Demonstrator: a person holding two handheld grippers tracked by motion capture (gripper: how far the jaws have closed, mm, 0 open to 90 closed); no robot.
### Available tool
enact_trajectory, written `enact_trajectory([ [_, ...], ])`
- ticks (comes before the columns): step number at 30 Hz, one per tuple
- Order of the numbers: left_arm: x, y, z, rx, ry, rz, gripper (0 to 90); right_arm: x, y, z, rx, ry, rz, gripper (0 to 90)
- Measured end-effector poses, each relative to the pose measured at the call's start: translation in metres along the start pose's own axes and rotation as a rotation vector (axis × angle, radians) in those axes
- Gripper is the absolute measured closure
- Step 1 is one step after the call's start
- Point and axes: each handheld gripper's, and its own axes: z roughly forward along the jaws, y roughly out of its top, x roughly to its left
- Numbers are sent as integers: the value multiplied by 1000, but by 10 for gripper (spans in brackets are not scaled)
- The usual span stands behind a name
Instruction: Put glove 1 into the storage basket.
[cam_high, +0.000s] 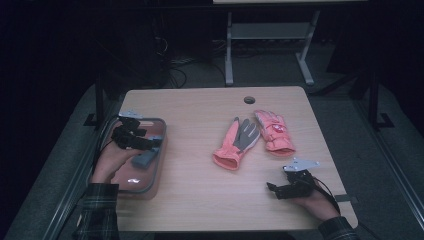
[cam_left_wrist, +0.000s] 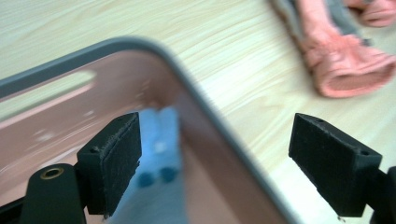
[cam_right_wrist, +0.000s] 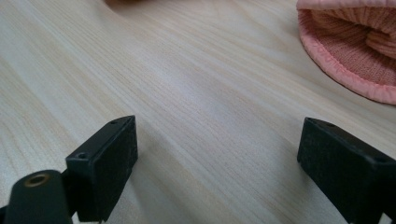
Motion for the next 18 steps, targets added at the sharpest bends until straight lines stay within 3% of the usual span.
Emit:
enact_trajectory([
  [4, -16, 7, 3, -15, -58, 21, 165, 0, 0, 0, 1, 0, 0, 112],
  [10, -43, 13, 10, -30, -104, 61, 165, 0, 0, 0, 4, -1, 6, 101],
  [18, -88, 15, 32, -7, -136, 136, 166, 0, 0, 0, 2, 3, 1, 106],
])
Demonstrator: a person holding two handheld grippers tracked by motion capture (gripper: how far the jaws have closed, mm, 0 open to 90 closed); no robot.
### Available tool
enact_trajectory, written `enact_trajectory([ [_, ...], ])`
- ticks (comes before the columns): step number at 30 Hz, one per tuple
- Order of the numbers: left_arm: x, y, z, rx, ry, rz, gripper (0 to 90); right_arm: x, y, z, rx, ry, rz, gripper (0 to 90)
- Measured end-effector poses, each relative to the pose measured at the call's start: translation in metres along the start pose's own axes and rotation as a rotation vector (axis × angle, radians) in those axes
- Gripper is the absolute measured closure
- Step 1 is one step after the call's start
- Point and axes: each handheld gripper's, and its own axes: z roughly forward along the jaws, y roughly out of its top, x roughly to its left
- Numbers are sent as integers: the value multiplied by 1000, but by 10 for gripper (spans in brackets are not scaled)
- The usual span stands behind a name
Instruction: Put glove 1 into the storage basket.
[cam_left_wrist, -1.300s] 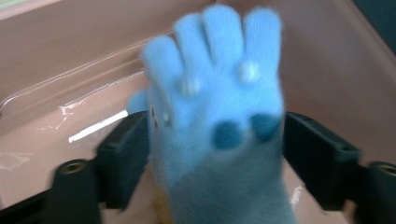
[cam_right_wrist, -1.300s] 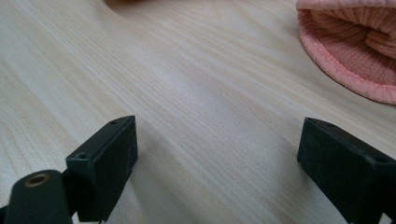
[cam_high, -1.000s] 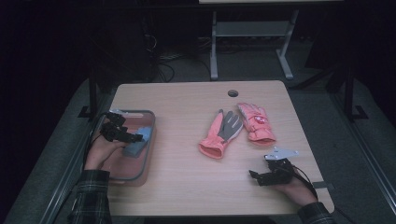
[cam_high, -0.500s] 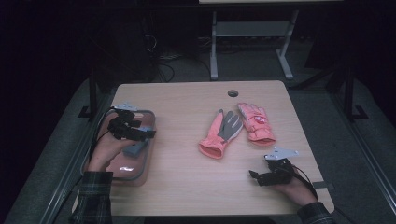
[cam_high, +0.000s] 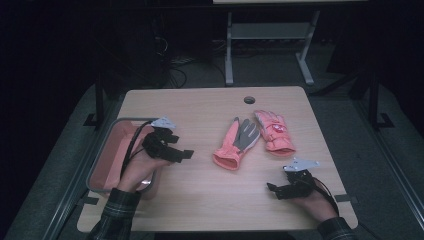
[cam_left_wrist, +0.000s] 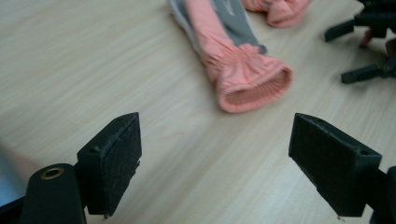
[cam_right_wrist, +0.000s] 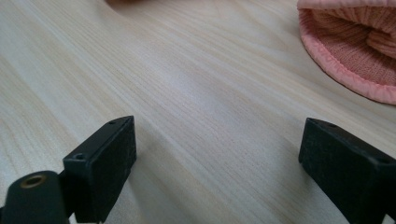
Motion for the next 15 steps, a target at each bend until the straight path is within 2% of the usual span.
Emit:
enact_trajectory([
  [3, -15, -1, 12, 11, -4, 35, 167, 1, 1, -1, 13, 3, 0, 106],
  [8, -34, -10, 30, 21, -18, 59, 167, 2, 6, -3, 60, 9, -12, 149],
  [13, -48, -27, 46, 35, -7, 89, 166, 5, 13, -6, 64, 31, -4, 230],
  [15, -52, -34, 50, 39, -7, 83, 166, 6, 17, -8, 63, 51, 3, 301],
])
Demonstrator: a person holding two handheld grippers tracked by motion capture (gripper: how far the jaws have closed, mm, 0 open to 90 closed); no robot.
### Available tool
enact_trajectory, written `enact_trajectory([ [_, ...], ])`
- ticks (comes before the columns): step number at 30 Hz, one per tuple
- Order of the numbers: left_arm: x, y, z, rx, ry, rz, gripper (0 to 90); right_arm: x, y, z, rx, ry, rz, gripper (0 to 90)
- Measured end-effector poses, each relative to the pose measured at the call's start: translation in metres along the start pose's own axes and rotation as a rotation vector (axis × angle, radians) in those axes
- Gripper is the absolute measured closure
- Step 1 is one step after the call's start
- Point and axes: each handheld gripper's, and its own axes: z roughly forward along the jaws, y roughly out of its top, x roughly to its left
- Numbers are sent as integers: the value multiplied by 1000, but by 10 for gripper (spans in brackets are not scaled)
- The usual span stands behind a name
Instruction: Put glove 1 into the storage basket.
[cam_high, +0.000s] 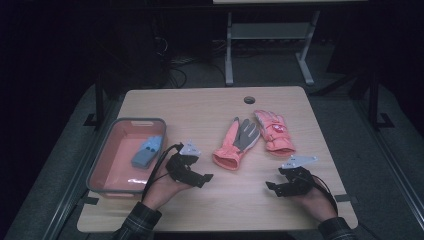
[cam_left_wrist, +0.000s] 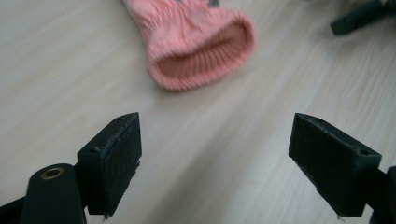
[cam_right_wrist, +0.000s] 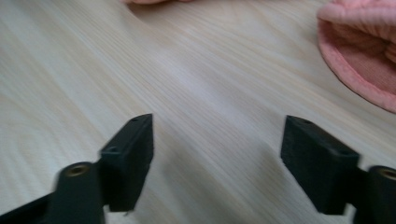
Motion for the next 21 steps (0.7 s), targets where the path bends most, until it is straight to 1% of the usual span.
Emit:
enact_trajectory([
  [1, -2, -4, 2, 8, 0, 10, 166, 0, 3, -1, 4, 20, 1, 330],
  [3, -5, -12, 5, 19, 3, 18, 166, 0, 8, -1, 9, 32, 3, 370],
  [5, -6, -22, 8, 10, 12, 7, 165, 0, 14, -1, -3, 36, -3, 386],
  [7, -6, -29, 9, 1, 27, 15, 165, 0, 21, 0, -19, 43, -6, 403],
  [8, -6, -33, 9, 1, 29, 11, 165, 1, 25, 1, -27, 44, -2, 416],
  [10, -6, -40, 10, 5, 32, 5, 154, 1, 35, 3, -52, 55, 2, 436],
  [12, -8, -50, 12, 12, 38, 1, 152, 1, 45, 7, -54, 62, -7, 469],
  [13, -9, -53, 12, 26, 43, 7, 152, 1, 50, 9, -58, 68, -9, 487],
  [15, -9, -56, 13, 35, 45, 14, 146, 1, 61, 10, -66, 75, -17, 538],
  [16, -10, -59, 13, 37, 46, 7, 145, 1, 64, 11, -76, 74, -23, 561],
  [17, -10, -60, 13, 39, 48, 18, 145, 2, 70, 12, -88, 77, -20, 591],
  [19, -10, -63, 14, 46, 52, 18, 145, 2, 77, 12, -103, 79, -26, 649],
  [21, -11, -64, 15, 38, 61, 31, 139, 3, 84, 12, -123, 81, -38, 689],
])
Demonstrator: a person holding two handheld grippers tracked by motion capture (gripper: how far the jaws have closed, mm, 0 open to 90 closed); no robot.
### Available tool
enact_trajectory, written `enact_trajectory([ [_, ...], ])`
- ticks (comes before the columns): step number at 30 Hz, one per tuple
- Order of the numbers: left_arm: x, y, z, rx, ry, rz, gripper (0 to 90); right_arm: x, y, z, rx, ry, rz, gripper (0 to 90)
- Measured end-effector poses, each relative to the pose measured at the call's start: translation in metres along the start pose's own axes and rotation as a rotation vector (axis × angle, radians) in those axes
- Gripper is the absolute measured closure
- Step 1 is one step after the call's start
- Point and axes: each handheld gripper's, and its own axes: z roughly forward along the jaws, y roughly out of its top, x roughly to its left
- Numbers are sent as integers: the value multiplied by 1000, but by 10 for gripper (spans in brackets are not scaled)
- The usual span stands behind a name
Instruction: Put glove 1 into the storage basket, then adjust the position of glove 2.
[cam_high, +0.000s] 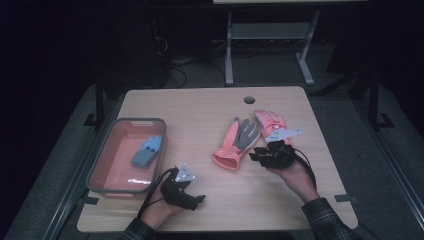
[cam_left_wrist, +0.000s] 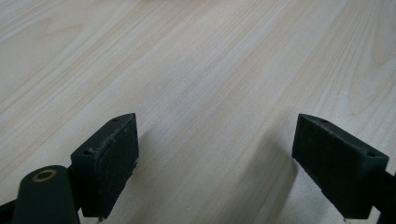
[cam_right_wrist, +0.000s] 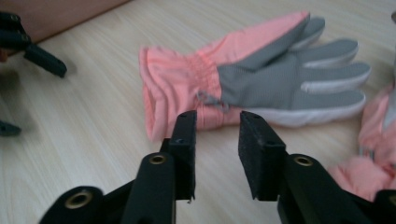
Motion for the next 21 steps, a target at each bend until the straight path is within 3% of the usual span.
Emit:
enact_trajectory([
  [2, 0, -1, 1, -4, 8, 20, 133, 0, 7, 2, -12, -1, 1, 726],
  [8, 2, -10, 4, -97, -11, 37, 124, -1, 22, 12, -24, 13, 4, 792],
  [12, 2, -10, 4, -98, -17, 41, 123, 0, 32, 25, -15, 22, -5, 895],
  [19, 4, -9, 5, -96, -25, 53, 123, 2, 45, 45, 3, 14, -15, 899],
  [21, 4, -9, 5, -95, -25, 53, 123, 2, 47, 51, 12, -7, -20, 899],
])
